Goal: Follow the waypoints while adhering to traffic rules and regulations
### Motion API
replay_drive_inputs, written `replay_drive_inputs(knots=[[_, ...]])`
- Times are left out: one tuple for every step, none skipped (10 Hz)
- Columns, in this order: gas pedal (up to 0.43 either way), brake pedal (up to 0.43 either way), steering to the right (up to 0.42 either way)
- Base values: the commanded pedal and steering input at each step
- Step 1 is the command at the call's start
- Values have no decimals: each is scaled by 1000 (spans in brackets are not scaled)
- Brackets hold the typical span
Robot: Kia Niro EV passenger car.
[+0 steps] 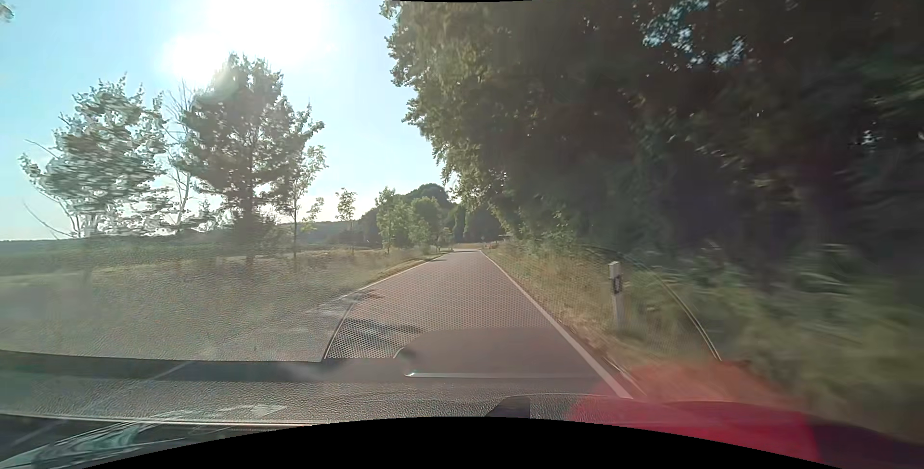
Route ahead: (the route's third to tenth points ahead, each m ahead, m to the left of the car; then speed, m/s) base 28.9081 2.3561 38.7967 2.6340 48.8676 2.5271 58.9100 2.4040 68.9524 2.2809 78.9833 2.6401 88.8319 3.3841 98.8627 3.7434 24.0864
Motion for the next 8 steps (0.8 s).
replay_drive_inputs(knots=[[138, 0, 0], [138, 0, 1], [138, 0, 0], [130, 0, 0], [130, 0, 0], [130, 0, 0], [130, 0, 0], [130, 0, 0]])
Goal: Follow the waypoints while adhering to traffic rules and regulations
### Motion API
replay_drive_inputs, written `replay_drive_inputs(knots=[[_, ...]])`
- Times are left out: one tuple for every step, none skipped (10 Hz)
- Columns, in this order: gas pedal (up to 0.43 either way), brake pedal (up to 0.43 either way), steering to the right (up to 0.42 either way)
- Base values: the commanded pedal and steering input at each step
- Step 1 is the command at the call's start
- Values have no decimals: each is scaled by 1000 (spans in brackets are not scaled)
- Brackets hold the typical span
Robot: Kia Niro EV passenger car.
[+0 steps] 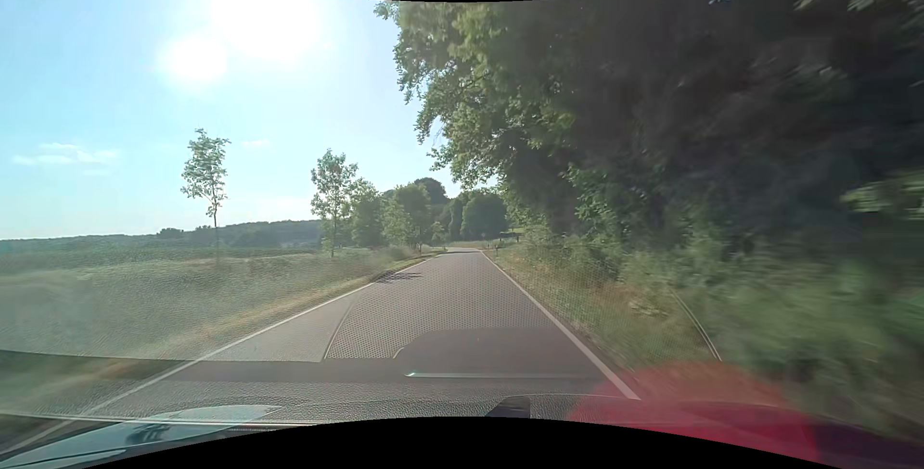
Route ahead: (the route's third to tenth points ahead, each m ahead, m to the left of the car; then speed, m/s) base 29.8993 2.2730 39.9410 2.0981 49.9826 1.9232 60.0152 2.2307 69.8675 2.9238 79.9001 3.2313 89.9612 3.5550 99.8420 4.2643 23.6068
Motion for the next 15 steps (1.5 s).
replay_drive_inputs(knots=[[130, 0, 0], [130, 0, 0], [130, 0, 0], [138, 0, -1], [138, 0, -1], [138, 0, -2], [138, 0, -3], [157, 0, -3], [169, 0, -3], [189, 0, -4], [197, 0, -4], [197, 0, -2], [197, 0, -2], [197, 0, -3], [197, 0, -4]])
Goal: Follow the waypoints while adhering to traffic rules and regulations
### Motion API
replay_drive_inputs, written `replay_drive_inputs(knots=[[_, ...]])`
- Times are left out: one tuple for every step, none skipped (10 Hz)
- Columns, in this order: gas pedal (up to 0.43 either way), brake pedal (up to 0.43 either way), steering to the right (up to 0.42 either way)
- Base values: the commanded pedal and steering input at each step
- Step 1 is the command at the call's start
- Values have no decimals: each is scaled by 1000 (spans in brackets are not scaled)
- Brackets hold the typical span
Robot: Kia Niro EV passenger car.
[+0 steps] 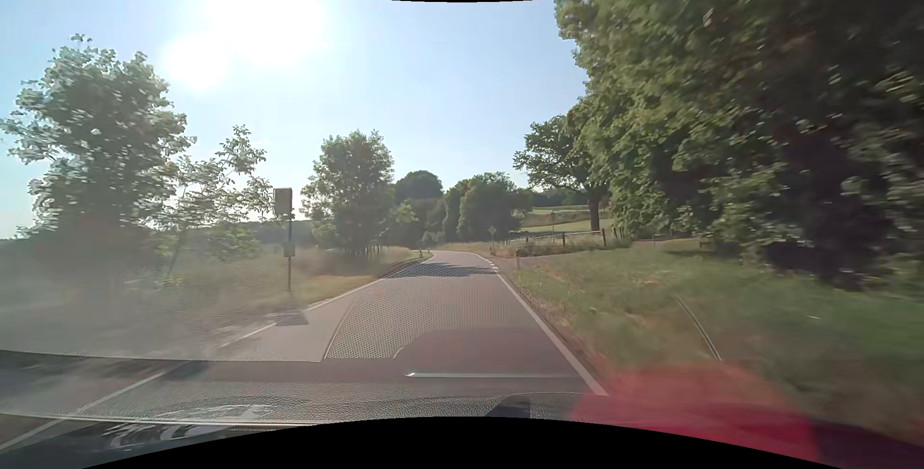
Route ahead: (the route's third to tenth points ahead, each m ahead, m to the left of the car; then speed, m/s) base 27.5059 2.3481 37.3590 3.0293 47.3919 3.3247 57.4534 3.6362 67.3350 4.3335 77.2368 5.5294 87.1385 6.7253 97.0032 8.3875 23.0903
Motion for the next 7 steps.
replay_drive_inputs(knots=[[197, 0, -4], [197, 0, -4], [197, 0, -2], [197, 0, -1], [197, 0, -1], [197, 0, -2], [197, 0, -3]])
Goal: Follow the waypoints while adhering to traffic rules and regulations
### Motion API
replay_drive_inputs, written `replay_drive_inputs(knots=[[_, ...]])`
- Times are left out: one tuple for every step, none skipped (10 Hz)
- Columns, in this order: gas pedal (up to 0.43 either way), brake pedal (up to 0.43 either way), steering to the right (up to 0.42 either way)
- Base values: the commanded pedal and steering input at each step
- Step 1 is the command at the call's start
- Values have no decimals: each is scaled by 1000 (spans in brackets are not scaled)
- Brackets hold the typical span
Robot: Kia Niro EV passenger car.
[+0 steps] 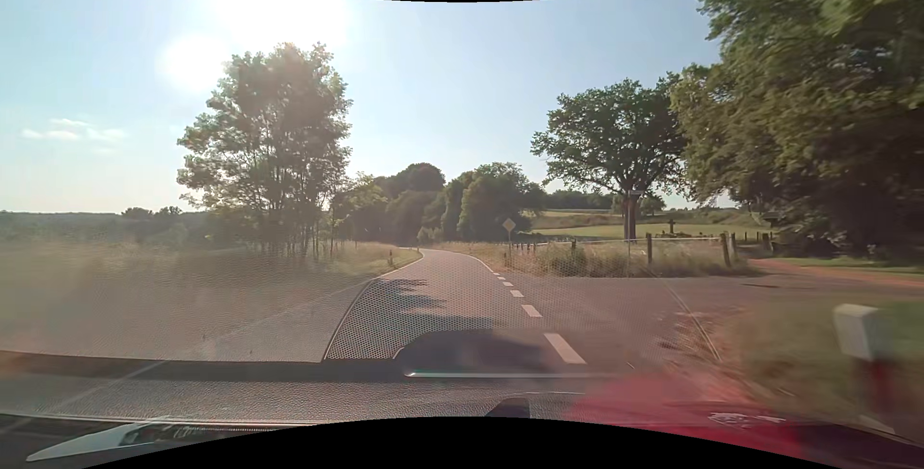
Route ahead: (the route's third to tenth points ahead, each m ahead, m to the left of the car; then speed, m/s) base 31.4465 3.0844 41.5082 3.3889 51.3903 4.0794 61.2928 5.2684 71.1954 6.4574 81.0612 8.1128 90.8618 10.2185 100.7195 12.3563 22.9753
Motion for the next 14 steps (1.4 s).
replay_drive_inputs(knots=[[189, 0, -4], [189, 0, -4], [189, 0, -2], [189, 0, 0], [189, 0, 0], [189, 0, -4], [189, 0, -6], [189, 0, -9], [197, 0, -14], [197, 0, -18], [197, 0, -19], [197, 0, -17], [209, 0, -16], [228, 0, -16]])
